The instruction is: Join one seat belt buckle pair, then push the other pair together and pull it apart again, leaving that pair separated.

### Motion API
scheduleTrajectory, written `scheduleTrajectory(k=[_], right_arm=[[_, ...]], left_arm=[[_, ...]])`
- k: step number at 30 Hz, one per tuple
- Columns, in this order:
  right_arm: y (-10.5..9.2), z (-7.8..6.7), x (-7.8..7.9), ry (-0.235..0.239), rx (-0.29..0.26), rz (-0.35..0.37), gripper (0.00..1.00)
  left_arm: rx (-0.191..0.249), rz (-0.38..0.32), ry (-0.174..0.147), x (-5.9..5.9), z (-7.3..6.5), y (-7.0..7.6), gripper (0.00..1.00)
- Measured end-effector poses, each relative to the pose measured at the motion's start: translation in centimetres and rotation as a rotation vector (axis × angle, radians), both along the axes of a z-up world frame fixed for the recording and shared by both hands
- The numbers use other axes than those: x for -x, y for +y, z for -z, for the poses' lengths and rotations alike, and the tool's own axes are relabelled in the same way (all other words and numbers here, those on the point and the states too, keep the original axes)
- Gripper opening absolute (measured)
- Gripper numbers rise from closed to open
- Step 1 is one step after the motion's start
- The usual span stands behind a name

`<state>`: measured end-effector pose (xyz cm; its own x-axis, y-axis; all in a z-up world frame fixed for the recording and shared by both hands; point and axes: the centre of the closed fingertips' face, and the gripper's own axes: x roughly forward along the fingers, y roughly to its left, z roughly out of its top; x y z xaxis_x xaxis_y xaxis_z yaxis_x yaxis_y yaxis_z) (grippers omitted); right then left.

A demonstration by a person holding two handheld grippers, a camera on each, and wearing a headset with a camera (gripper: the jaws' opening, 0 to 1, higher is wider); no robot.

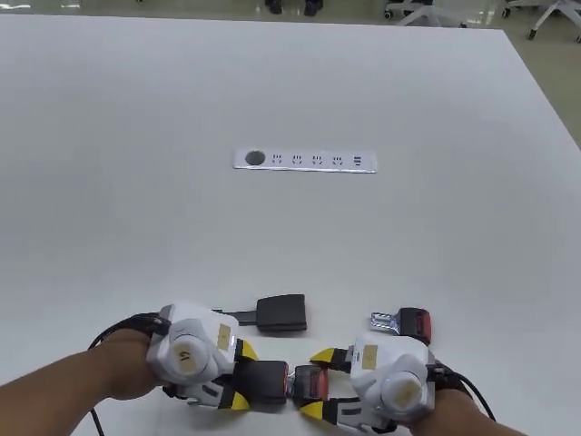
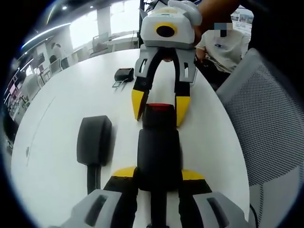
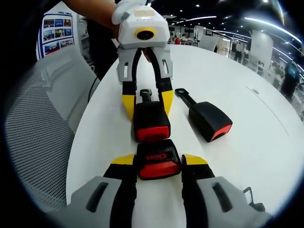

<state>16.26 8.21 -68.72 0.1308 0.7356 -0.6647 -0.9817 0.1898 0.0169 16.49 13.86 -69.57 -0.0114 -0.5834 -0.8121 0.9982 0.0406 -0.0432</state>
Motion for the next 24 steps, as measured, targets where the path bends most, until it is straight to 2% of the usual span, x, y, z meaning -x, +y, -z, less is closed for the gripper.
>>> scheduleTrajectory(k=[9, 10, 12, 13, 15, 16, 17, 18, 20, 22, 24], right_arm=[[0.0, -0.2, 0.0, -0.013, 0.032, 0.017, 0.36], [0.0, -0.4, -0.2, -0.011, 0.020, 0.037, 0.37], [0.2, -0.6, -0.5, 0.002, -0.010, 0.066, 0.46], [0.1, -0.6, -0.7, 0.006, -0.019, 0.076, 0.52], [0.2, -1.2, -0.7, -0.003, -0.029, 0.086, 0.60], [0.1, -1.3, -0.9, -0.007, -0.030, 0.093, 0.61], [0.0, -1.4, -1.0, 0.000, -0.033, 0.104, 0.63], [-0.1, -1.6, -1.2, 0.010, -0.045, 0.121, 0.66], [-0.4, -1.9, -1.8, -0.015, -0.055, 0.137, 0.75], [-0.8, -2.1, -2.0, -0.012, -0.065, 0.163, 0.76], [-1.2, -2.2, -2.7, -0.030, -0.072, 0.186, 0.75]], left_arm=[[-0.018, -0.022, -0.001, 0.0, -0.1, 0.2, 0.35], [-0.019, -0.028, 0.006, 0.0, -0.1, 0.2, 0.37], [-0.021, -0.054, 0.022, 0.0, -0.1, 0.2, 0.44], [-0.023, -0.068, 0.024, 0.0, -0.1, 0.3, 0.52], [-0.016, -0.100, 0.025, -0.4, -0.4, 0.4, 0.62], [-0.005, -0.118, 0.012, -0.7, -0.7, 0.3, 0.65], [0.002, -0.124, 0.006, -0.9, -0.9, 0.2, 0.67], [0.026, -0.147, 0.004, -0.9, -1.9, -0.2, 0.68], [0.036, -0.159, 0.006, -1.0, -2.1, -0.2, 0.72], [0.033, -0.175, -0.010, -1.4, -2.6, -0.1, 0.76], [0.049, -0.192, -0.015, -1.6, -3.2, -0.2, 0.78]])
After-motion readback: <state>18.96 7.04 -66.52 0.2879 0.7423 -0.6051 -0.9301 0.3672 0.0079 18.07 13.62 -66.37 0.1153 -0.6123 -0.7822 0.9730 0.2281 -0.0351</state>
